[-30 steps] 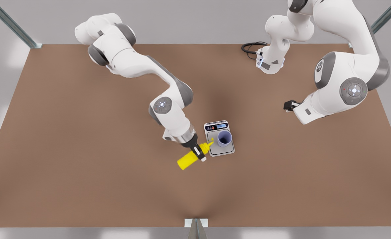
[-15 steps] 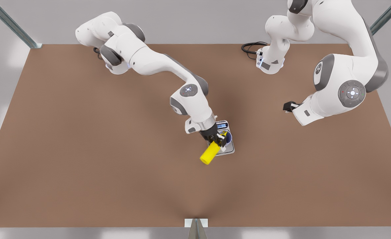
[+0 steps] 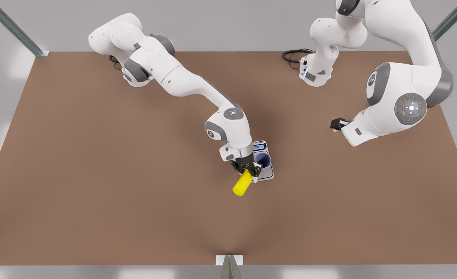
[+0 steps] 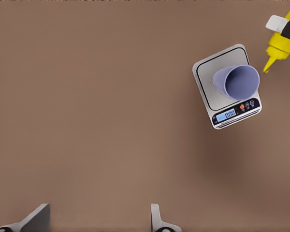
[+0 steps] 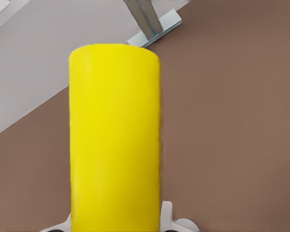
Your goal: Move cup to the weight, pick up sauce bottle, pour sauce
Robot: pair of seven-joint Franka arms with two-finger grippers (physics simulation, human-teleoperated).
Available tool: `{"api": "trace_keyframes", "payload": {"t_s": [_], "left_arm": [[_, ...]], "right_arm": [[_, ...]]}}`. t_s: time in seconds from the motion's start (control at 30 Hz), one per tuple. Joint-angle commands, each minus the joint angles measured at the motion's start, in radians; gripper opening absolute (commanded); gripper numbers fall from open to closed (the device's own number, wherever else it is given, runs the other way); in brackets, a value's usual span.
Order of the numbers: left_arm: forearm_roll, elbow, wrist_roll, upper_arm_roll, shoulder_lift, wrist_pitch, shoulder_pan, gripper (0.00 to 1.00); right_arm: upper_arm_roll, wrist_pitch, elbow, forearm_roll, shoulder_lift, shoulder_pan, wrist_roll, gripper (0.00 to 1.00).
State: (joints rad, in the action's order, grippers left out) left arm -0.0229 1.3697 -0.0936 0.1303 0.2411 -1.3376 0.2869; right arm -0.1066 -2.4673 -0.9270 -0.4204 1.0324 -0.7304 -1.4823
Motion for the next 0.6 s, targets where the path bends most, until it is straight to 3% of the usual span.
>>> {"api": "trace_keyframes", "payload": {"t_s": [0.0, 0.33, 0.43, 0.57], "left_arm": [[0.001, 0.000, 0.000, 0.000, 0.000, 0.000, 0.000, 1.00], [0.001, -0.001, 0.000, 0.000, 0.000, 0.000, 0.000, 1.00], [0.003, -0.001, 0.000, 0.000, 0.000, 0.000, 0.000, 1.00], [0.015, -0.001, -0.002, 0.002, -0.016, 0.018, 0.000, 1.00]], "right_arm": [[-0.002, 0.007, 0.000, -0.001, -0.002, 0.000, -0.001, 0.39], [-0.010, -0.021, -0.003, 0.011, -0.040, 0.005, -0.003, 0.39], [-0.123, -0.021, -0.021, 0.009, -0.072, 0.111, 0.005, 0.39], [-0.177, -0.019, -0.041, 0.009, -0.089, 0.158, 0.005, 0.41]]}}
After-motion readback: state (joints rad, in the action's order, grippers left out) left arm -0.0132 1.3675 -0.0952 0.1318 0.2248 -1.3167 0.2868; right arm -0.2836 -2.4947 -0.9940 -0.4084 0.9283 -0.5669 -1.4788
